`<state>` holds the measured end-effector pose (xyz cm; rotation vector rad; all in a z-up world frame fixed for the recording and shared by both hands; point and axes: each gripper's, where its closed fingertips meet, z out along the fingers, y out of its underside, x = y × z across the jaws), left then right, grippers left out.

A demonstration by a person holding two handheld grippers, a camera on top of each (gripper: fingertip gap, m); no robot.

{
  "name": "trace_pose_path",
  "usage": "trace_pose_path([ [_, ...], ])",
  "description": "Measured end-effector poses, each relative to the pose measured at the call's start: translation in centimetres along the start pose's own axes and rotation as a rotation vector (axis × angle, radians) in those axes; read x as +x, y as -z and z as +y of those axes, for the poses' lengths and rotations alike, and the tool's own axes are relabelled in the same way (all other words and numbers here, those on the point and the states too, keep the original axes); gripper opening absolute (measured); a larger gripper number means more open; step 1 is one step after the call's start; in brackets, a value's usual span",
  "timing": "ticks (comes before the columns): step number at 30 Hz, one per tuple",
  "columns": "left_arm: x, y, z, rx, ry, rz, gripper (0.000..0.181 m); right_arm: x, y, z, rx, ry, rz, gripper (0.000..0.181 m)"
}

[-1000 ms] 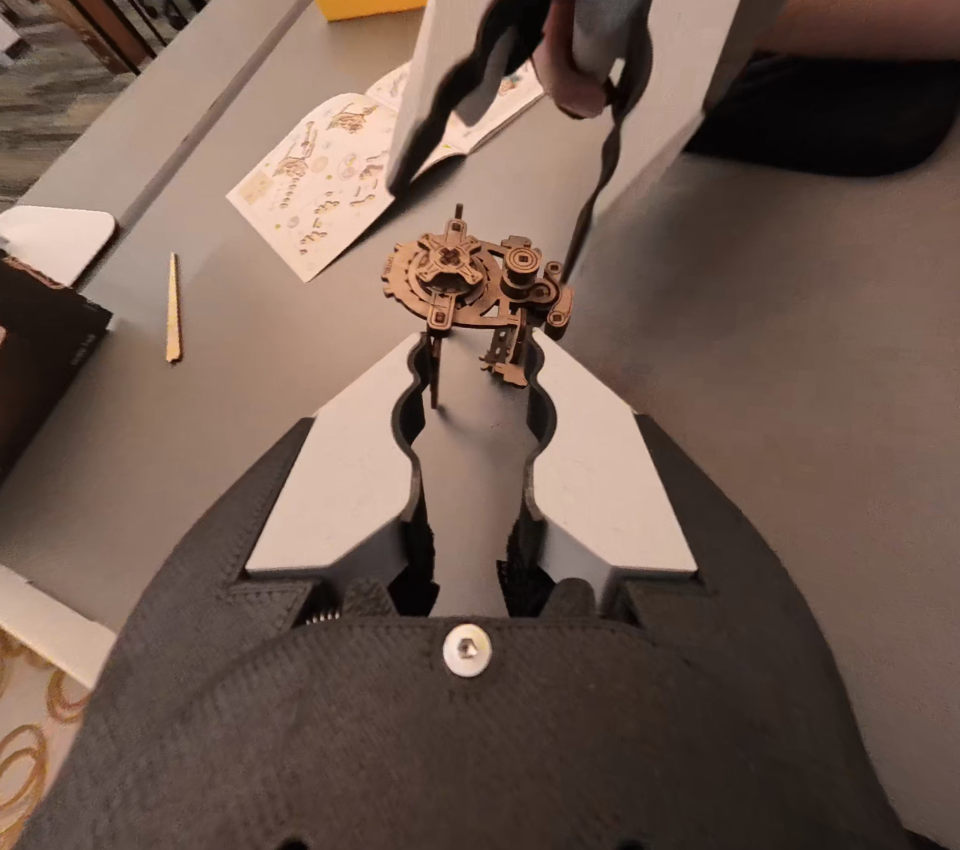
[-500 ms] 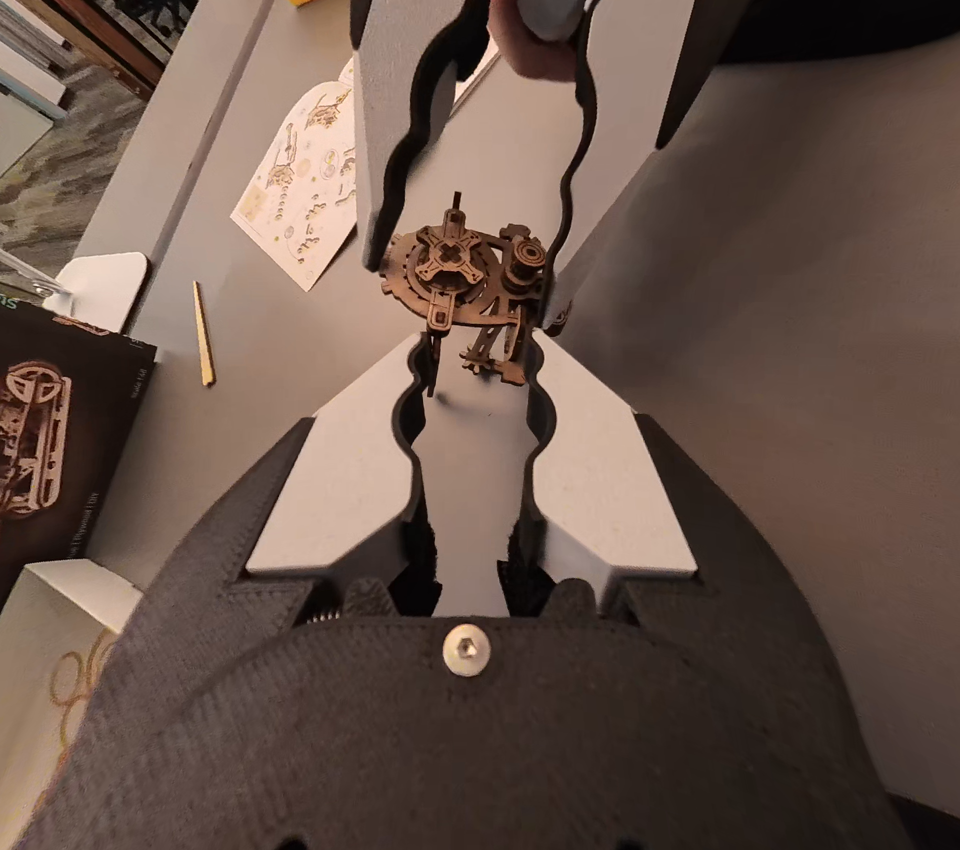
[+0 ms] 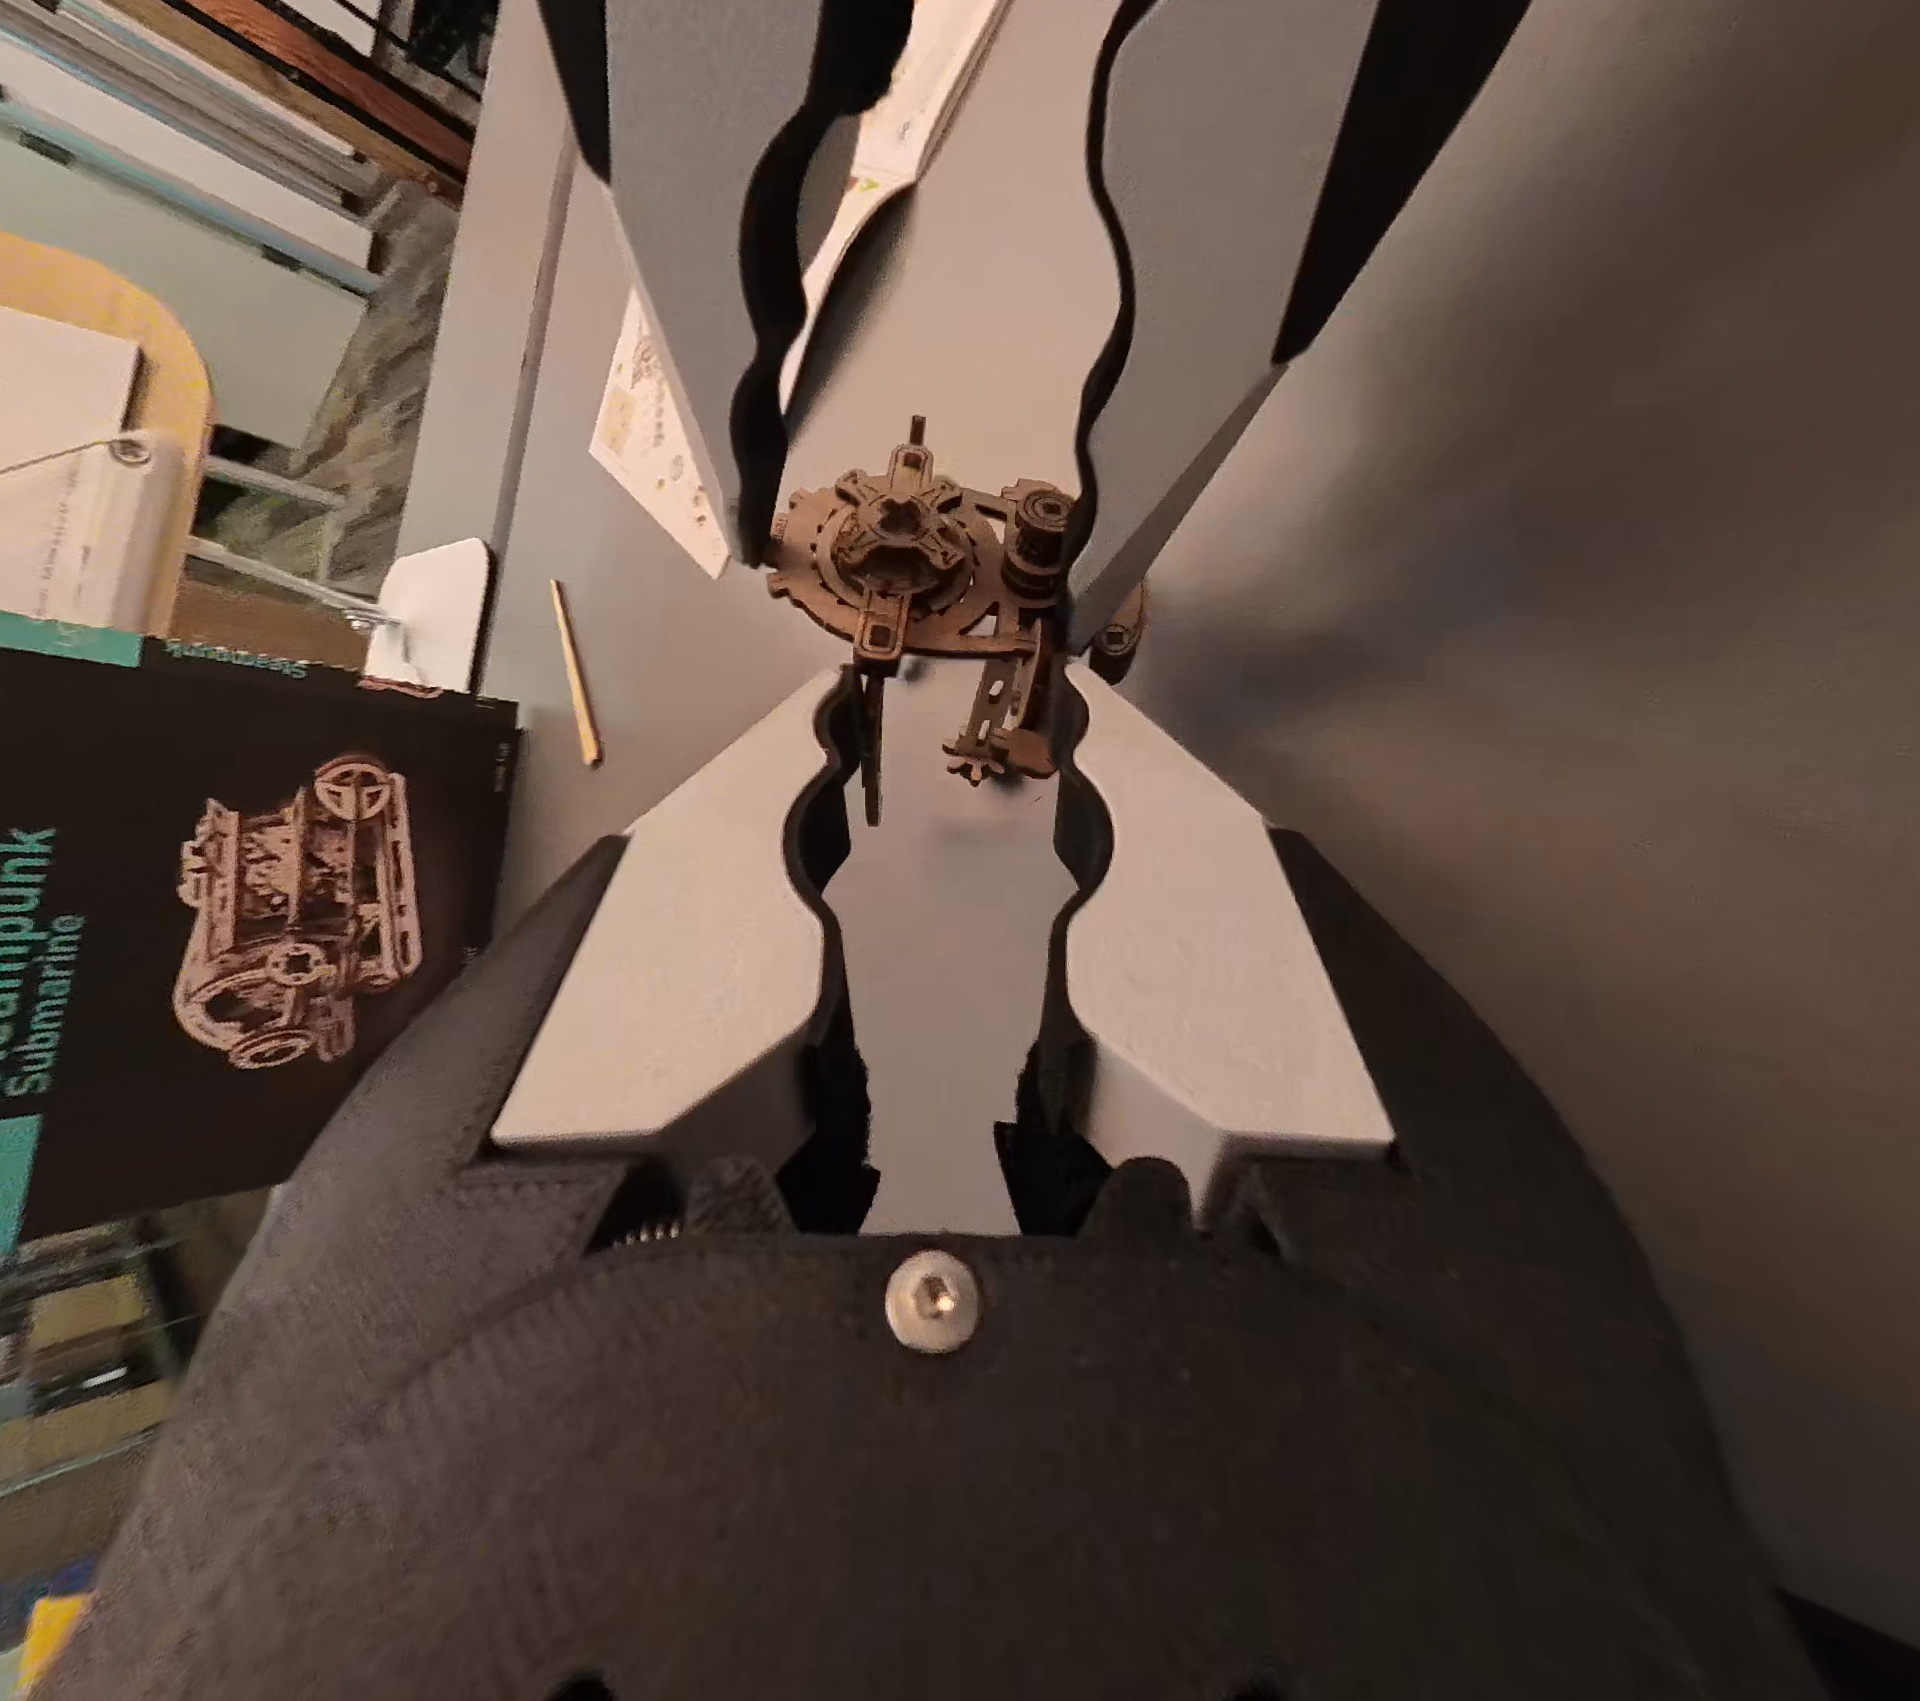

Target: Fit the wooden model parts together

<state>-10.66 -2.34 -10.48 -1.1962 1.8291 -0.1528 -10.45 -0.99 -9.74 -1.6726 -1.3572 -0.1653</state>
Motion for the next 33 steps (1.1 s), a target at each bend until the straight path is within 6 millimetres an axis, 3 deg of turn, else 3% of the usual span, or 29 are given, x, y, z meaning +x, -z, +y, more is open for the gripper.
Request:
trace_pose_path([
  [11, 0.29, -0.52, 0.06, -0.025, -0.033, -0.039, 0.033, -0.20, -0.48, 0.48, -0.045, 0.124, 0.076, 0.057],
  [24, 0.49, -0.45, 0.07, -0.039, -0.030, -0.021, 0.033, -0.38, -0.49, 0.50, -0.036, 0.085, 0.052, 0.057],
  [33, 0.60, -0.42, 0.15, 0.003, -0.140, -0.049, 0.033, -0.52, -0.49, 0.75, -0.030, 0.080, 0.030, 0.058],
])
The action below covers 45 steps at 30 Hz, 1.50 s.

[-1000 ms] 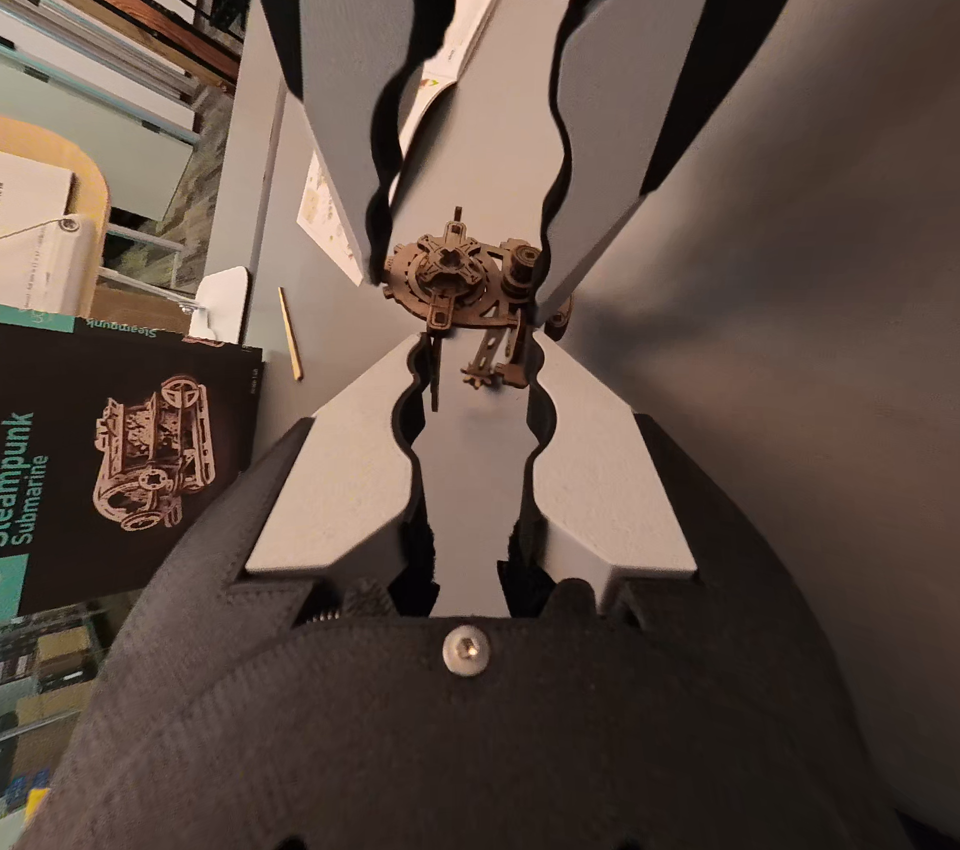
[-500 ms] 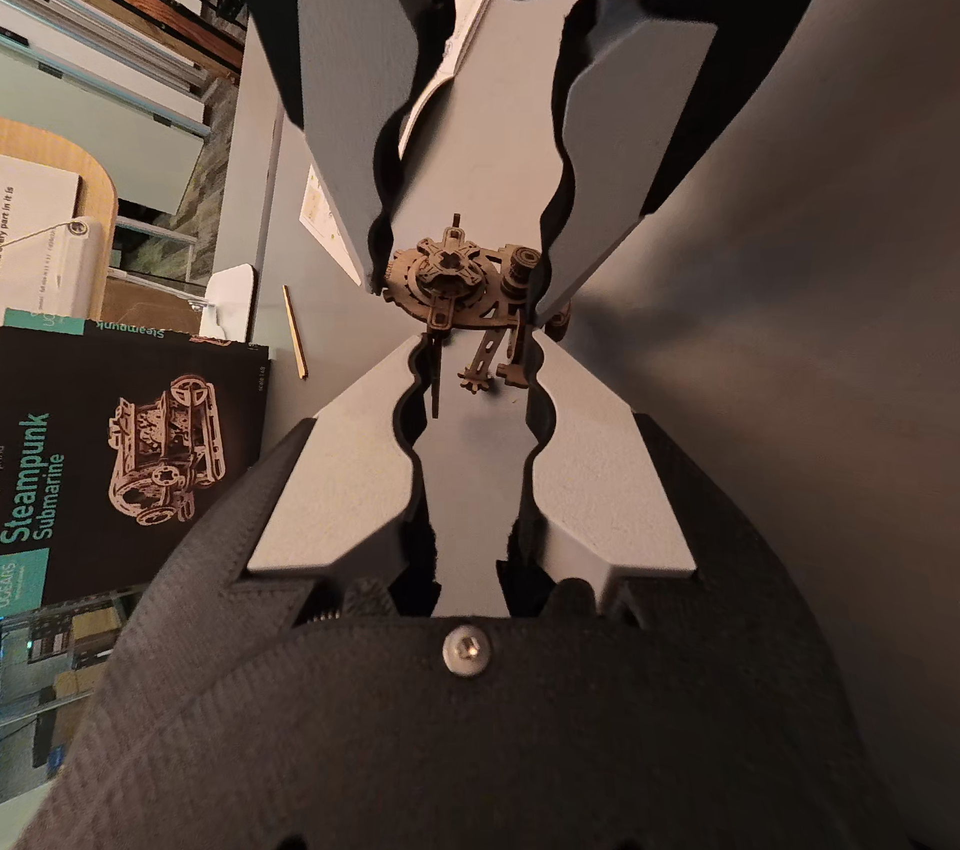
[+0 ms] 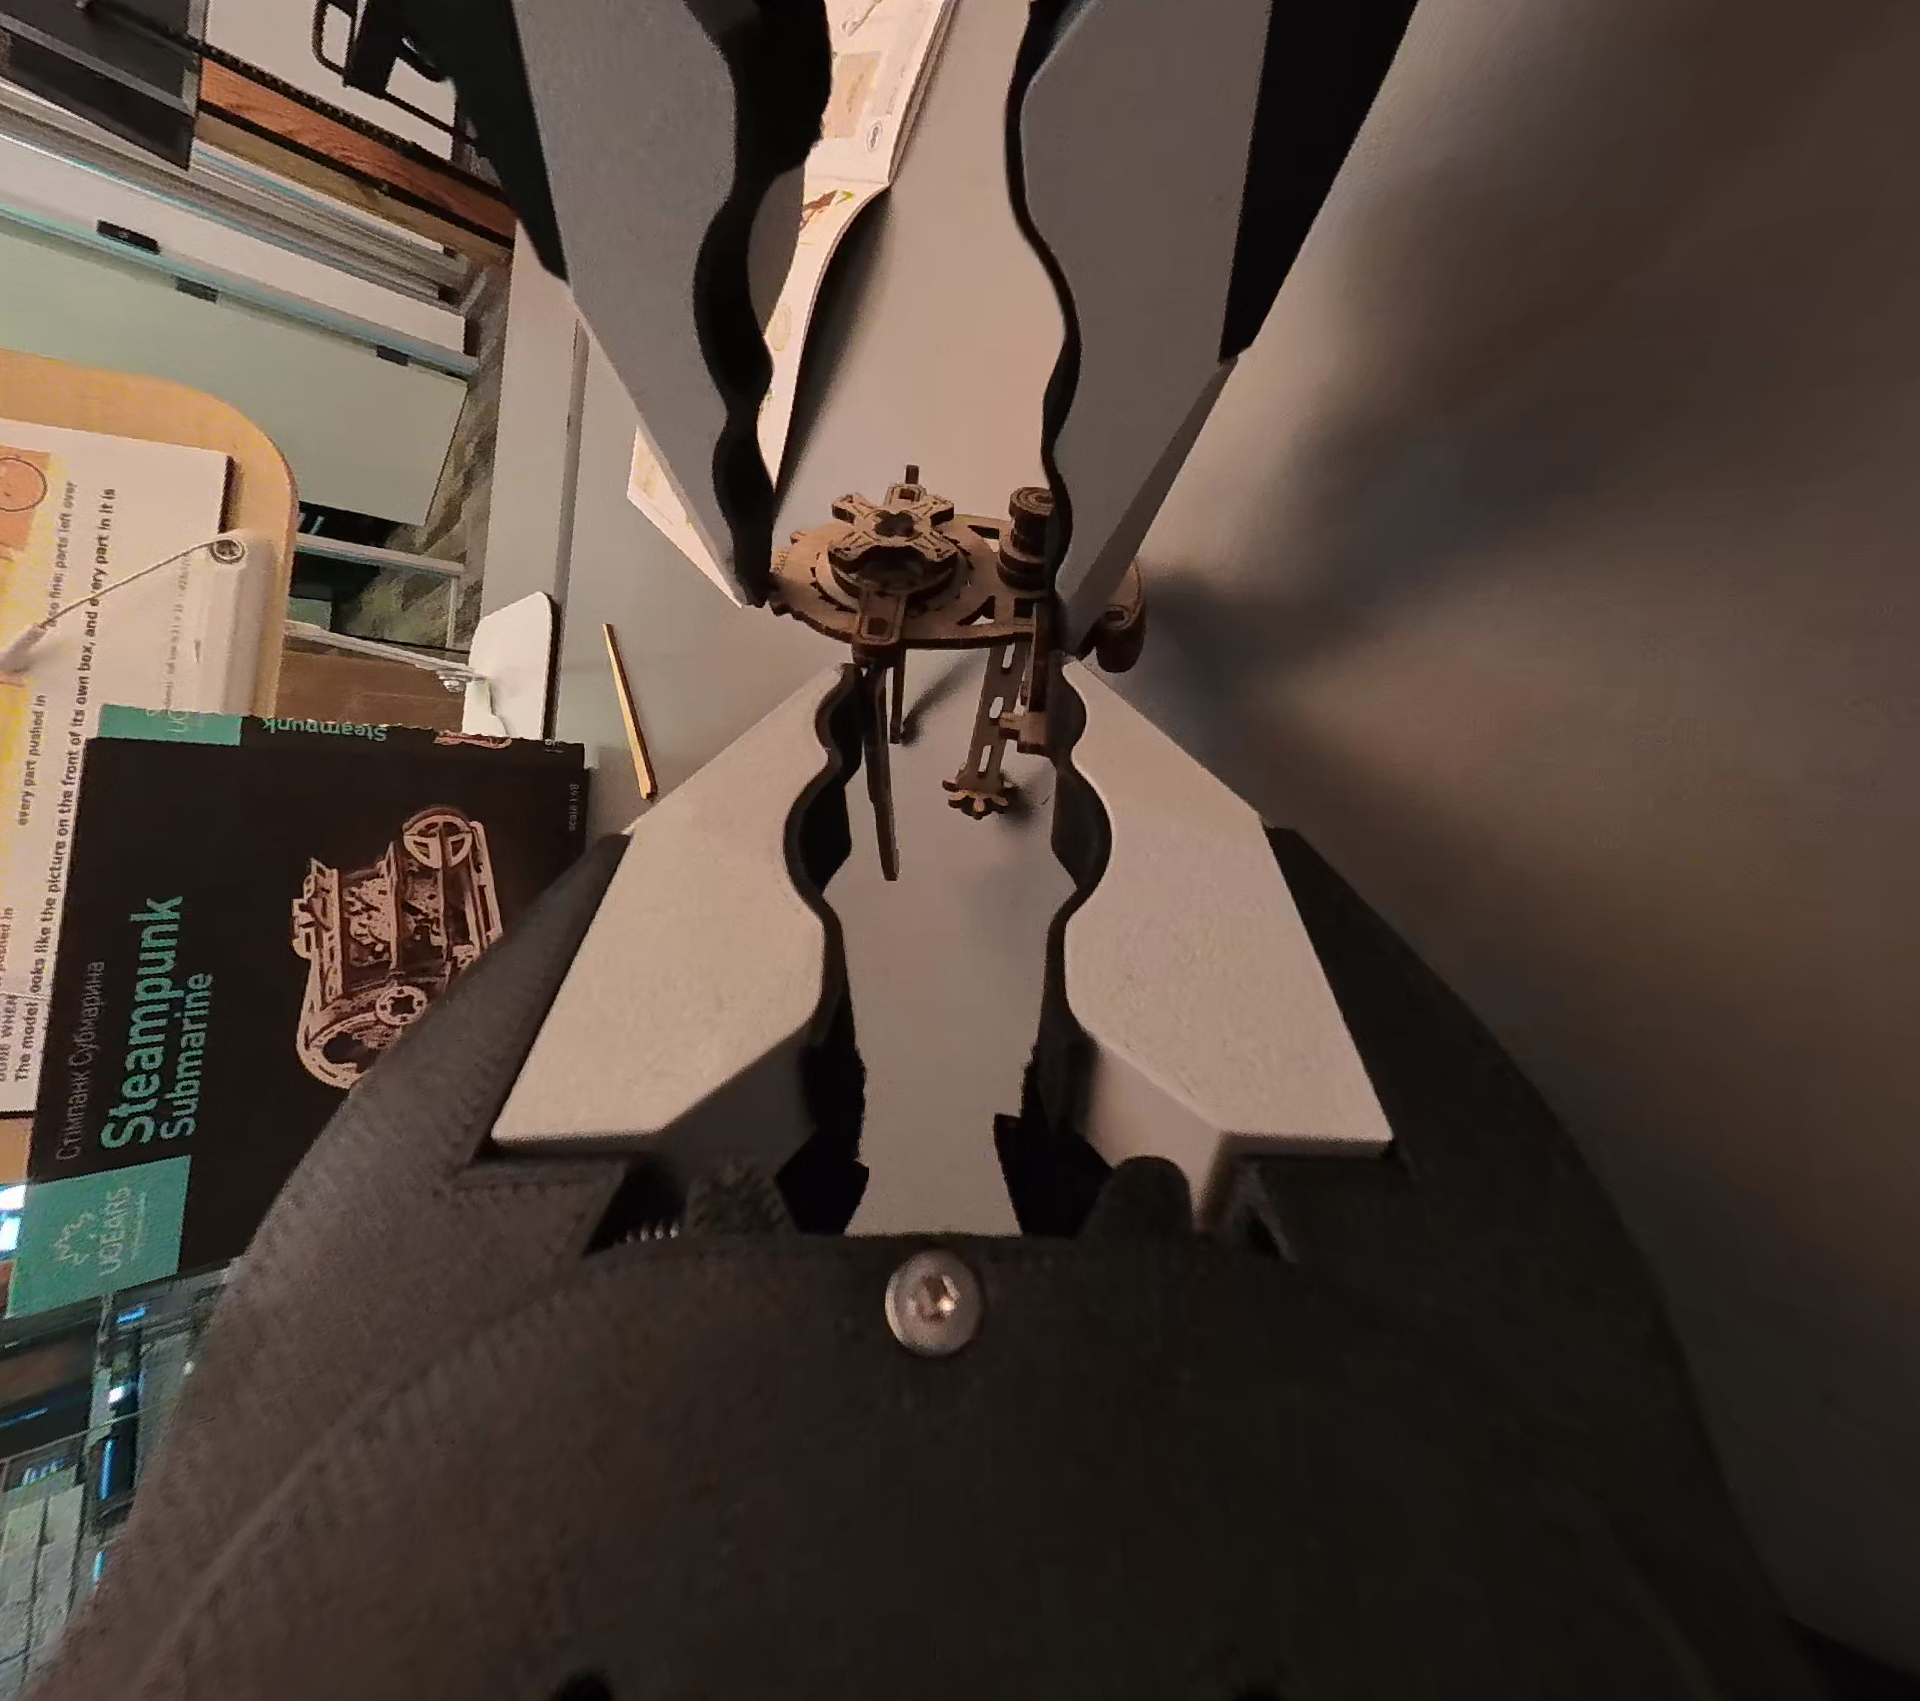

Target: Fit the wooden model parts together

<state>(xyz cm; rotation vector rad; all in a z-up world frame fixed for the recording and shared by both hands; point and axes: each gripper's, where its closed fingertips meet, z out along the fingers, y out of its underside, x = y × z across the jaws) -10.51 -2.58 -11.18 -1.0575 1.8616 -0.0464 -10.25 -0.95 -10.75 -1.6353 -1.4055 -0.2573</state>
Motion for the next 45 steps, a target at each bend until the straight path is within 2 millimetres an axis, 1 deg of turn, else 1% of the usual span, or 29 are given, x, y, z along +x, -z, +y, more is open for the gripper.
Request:
trace_pose_path([
  [3, -0.1, 0.3, -0.6, 0.041, 0.036, 0.008, 0.039, 0.4, -0.1, 0.6, -0.024, -0.009, 0.018, 0.058],
  [5, -0.3, 0.3, -0.7, 0.043, 0.058, -0.002, 0.036, 0.3, -0.1, 0.4, -0.015, -0.007, 0.017, 0.058],
  [7, -0.5, 0.2, -0.6, 0.043, 0.033, -0.029, 0.032, 0.4, -0.1, 0.4, -0.022, 0.002, 0.029, 0.058],
  [11, -0.3, 0.1, -0.5, 0.029, 0.001, -0.038, 0.032, 0.3, -0.3, 0.4, -0.039, 0.030, 0.043, 0.058],
  [14, 0.1, -0.1, 0.0, 0.000, -0.004, -0.013, 0.041, 0.3, -0.3, 0.3, -0.035, 0.019, 0.041, 0.058],
  [15, 0.1, -0.2, 0.0, 0.001, -0.004, -0.022, 0.040, 0.3, -0.3, 0.3, -0.037, 0.021, 0.041, 0.058],
  [16, -0.2, -0.2, 0.0, 0.005, -0.009, -0.039, 0.033, 0.3, -0.3, 0.3, -0.039, 0.029, 0.044, 0.058],
  [17, -0.2, -0.2, 0.0, 0.005, -0.011, -0.040, 0.033, 0.3, -0.3, 0.3, -0.045, 0.040, 0.049, 0.058],
  [20, -0.1, -0.1, 0.0, 0.005, -0.008, -0.034, 0.033, 0.3, -0.3, 0.3, -0.045, 0.046, 0.052, 0.058],
  [23, 0.0, -0.2, -0.1, 0.006, -0.001, -0.028, 0.037, 0.3, -0.3, 0.3, -0.047, 0.038, 0.053, 0.058],
  [29, -0.2, -0.4, 0.0, 0.008, 0.019, -0.037, 0.034, 0.3, -0.4, 0.3, -0.048, 0.039, 0.056, 0.058],
  [35, -0.6, -0.7, 0.2, -0.010, 0.095, -0.012, 0.033, 0.7, -0.7, 0.5, -0.022, 0.007, 0.033, 0.058],
  [37, -0.7, -0.8, 0.3, -0.019, 0.103, -0.010, 0.033, 0.8, -0.8, 0.5, -0.013, 0.027, 0.026, 0.058],
  [45, -0.8, -0.6, 0.4, -0.028, 0.128, 0.003, 0.033, 0.9, -0.9, 0.2, 0.004, 0.016, 0.008, 0.058],
])
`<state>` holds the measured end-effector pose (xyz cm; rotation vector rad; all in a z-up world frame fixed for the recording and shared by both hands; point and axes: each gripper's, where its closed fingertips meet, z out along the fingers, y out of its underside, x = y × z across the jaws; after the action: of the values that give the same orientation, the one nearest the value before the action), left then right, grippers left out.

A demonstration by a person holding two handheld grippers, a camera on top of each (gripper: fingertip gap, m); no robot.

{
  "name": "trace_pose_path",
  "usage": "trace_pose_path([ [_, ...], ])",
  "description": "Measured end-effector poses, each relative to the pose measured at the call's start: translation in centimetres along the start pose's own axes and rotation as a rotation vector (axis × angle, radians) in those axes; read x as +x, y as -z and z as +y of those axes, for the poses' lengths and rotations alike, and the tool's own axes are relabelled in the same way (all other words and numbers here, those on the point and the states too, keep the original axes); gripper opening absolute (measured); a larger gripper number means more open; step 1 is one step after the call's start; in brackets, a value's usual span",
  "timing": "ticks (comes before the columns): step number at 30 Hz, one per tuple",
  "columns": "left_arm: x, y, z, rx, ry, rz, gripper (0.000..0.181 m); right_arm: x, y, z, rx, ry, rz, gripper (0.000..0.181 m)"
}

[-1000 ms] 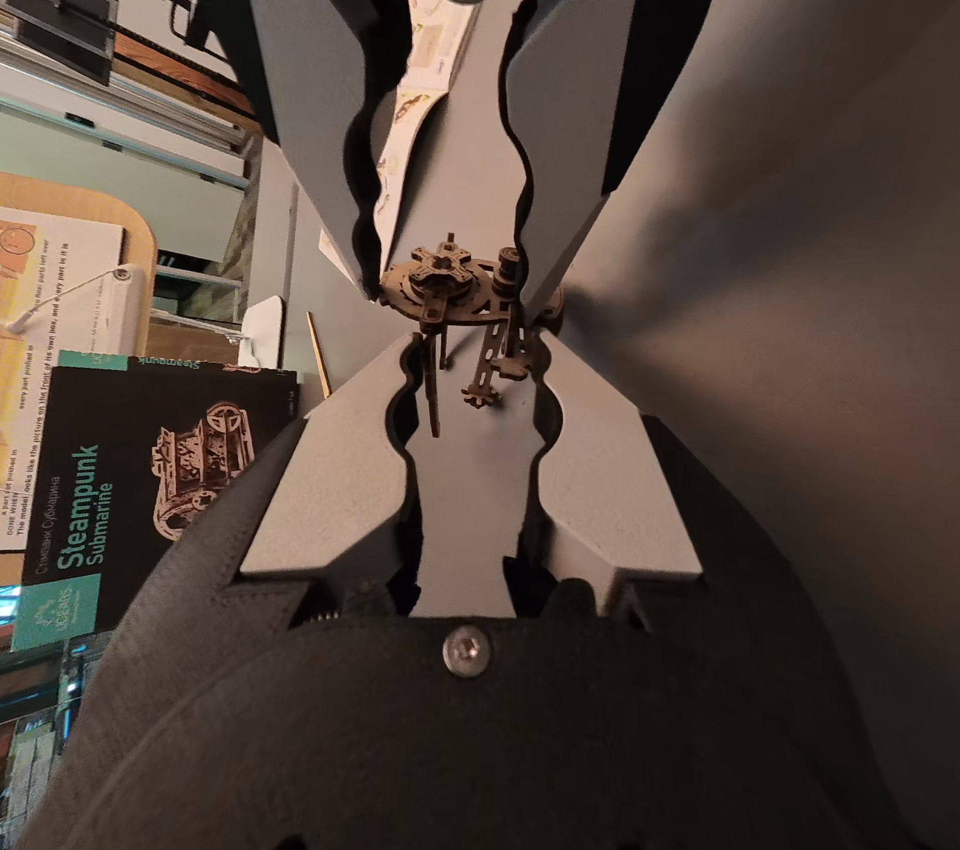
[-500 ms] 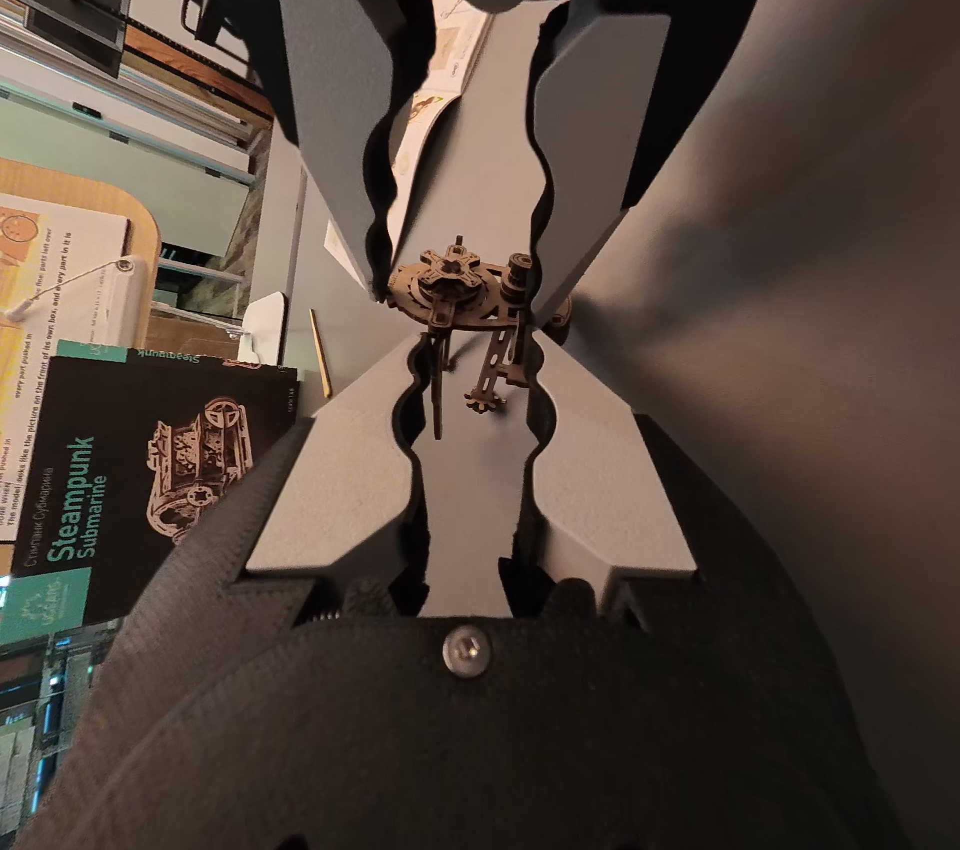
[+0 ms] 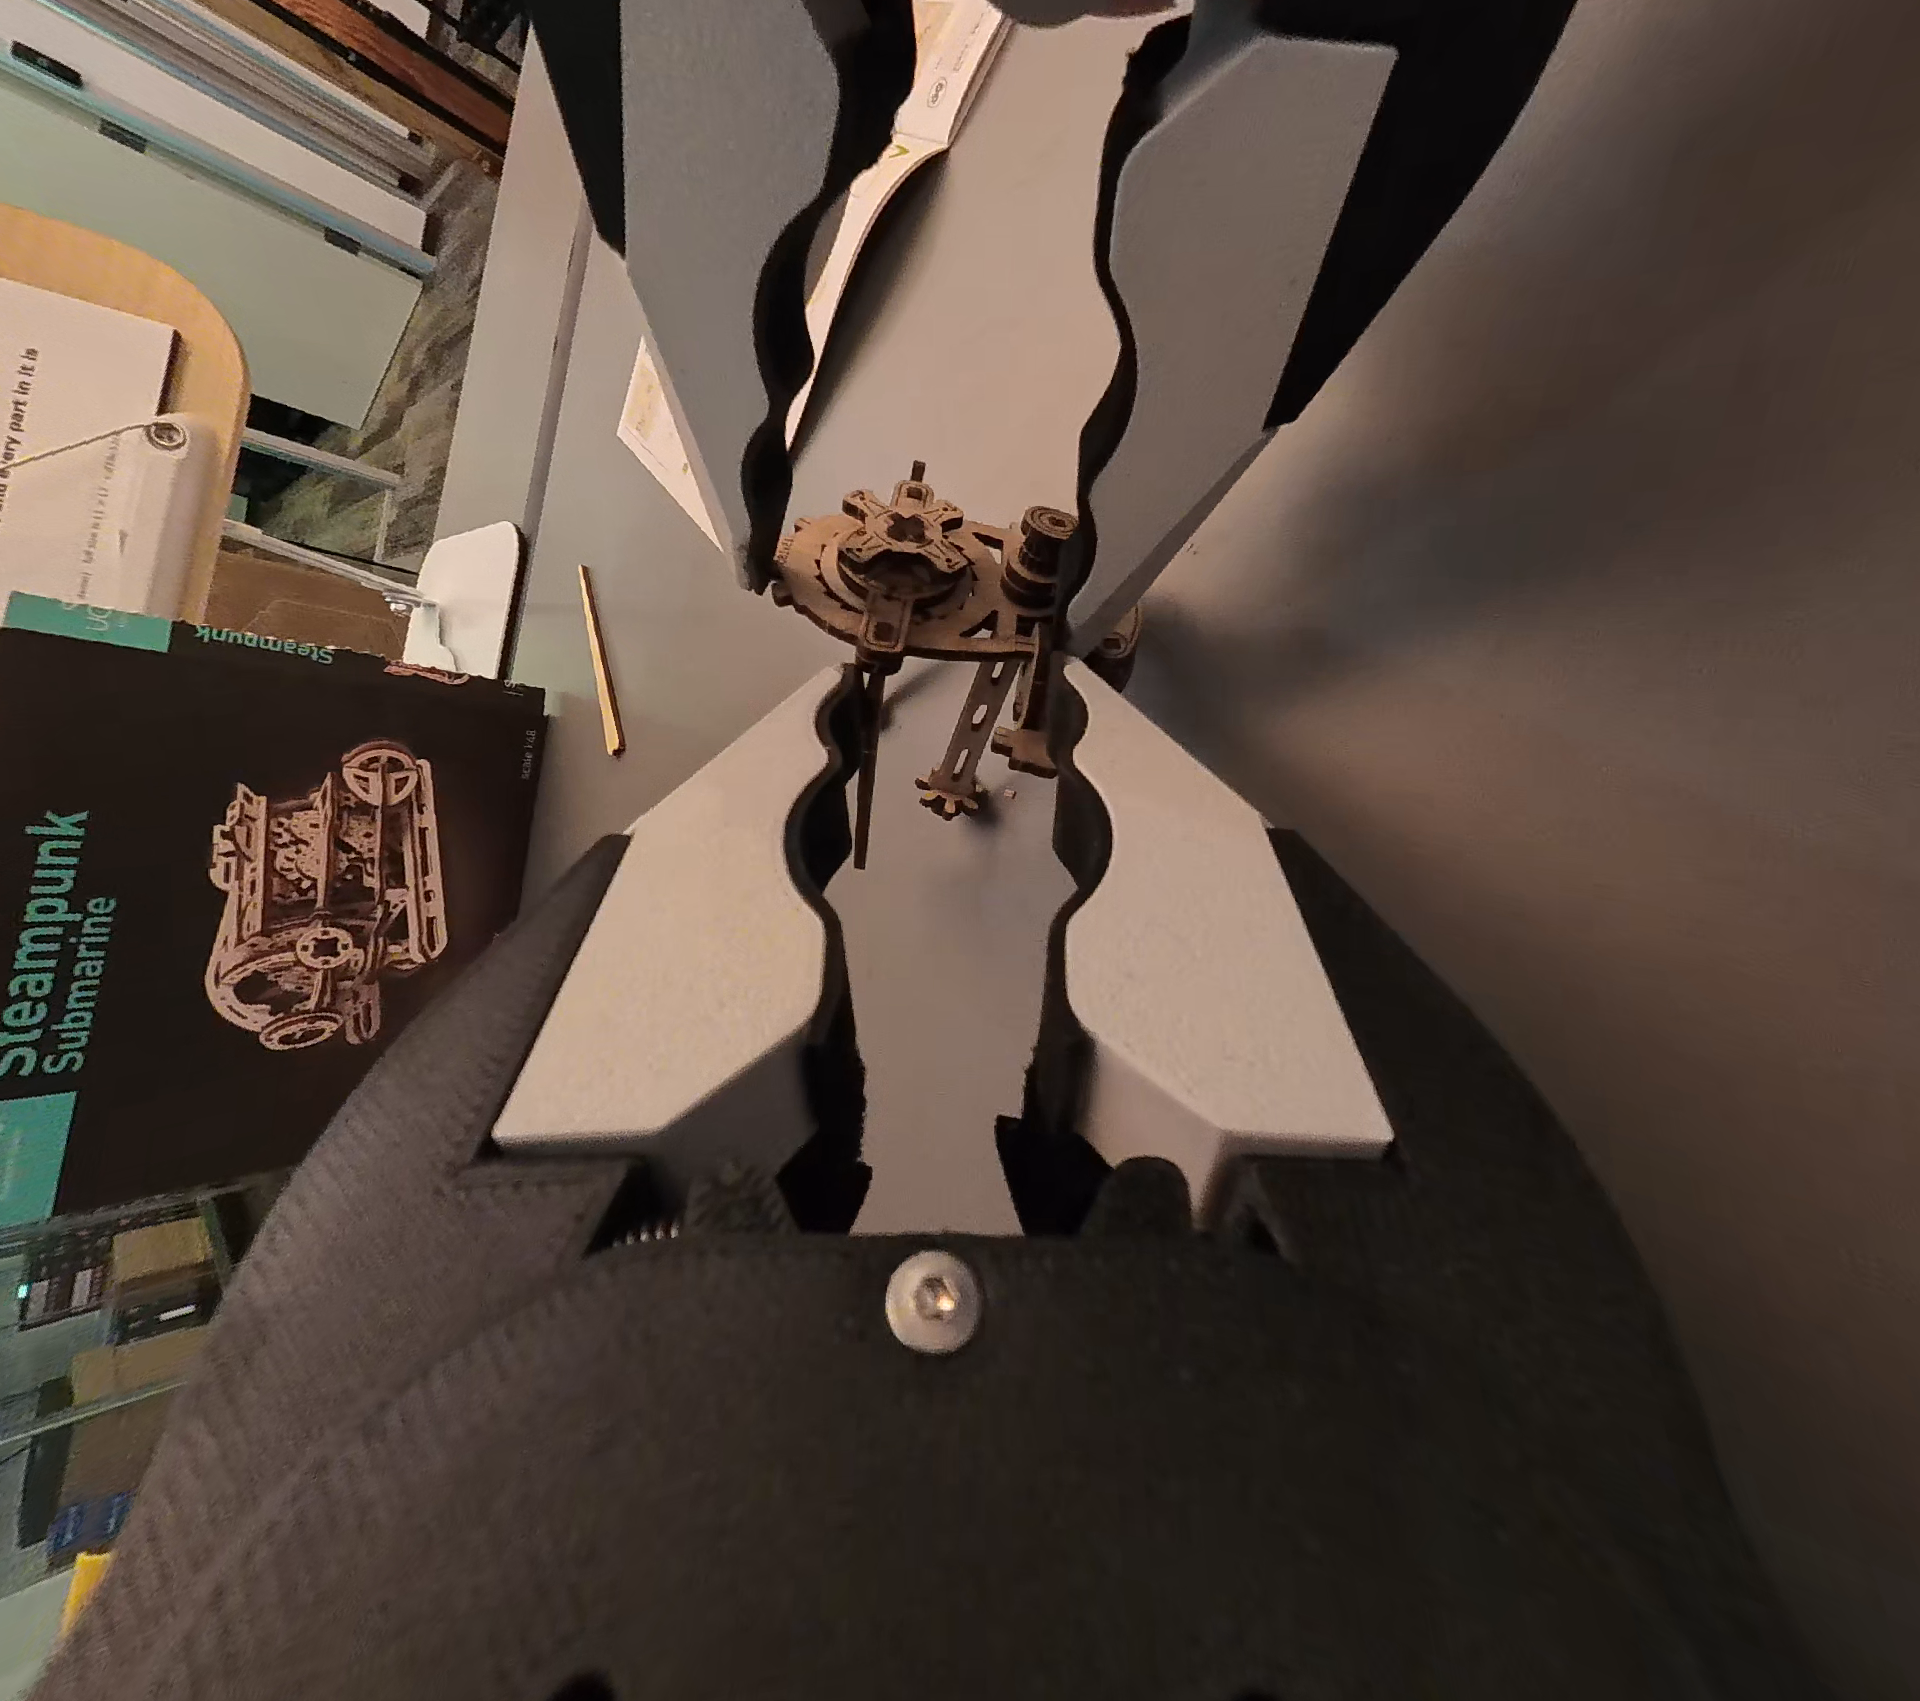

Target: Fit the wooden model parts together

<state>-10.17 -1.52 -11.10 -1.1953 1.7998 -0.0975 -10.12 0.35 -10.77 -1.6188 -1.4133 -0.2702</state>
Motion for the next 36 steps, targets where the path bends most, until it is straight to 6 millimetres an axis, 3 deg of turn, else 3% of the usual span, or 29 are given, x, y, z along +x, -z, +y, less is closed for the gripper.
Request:
trace_pose_path([
  [18, 0.65, 0.12, -0.15, 0.010, -0.104, -0.038, 0.033, -0.50, 0.27, -0.11, -0.040, 0.125, 0.063, 0.056],
  [36, 0.28, 0.27, -0.37, 0.013, -0.104, -0.055, 0.033, -0.15, 0.37, -0.23, -0.038, 0.111, 0.061, 0.057],
])
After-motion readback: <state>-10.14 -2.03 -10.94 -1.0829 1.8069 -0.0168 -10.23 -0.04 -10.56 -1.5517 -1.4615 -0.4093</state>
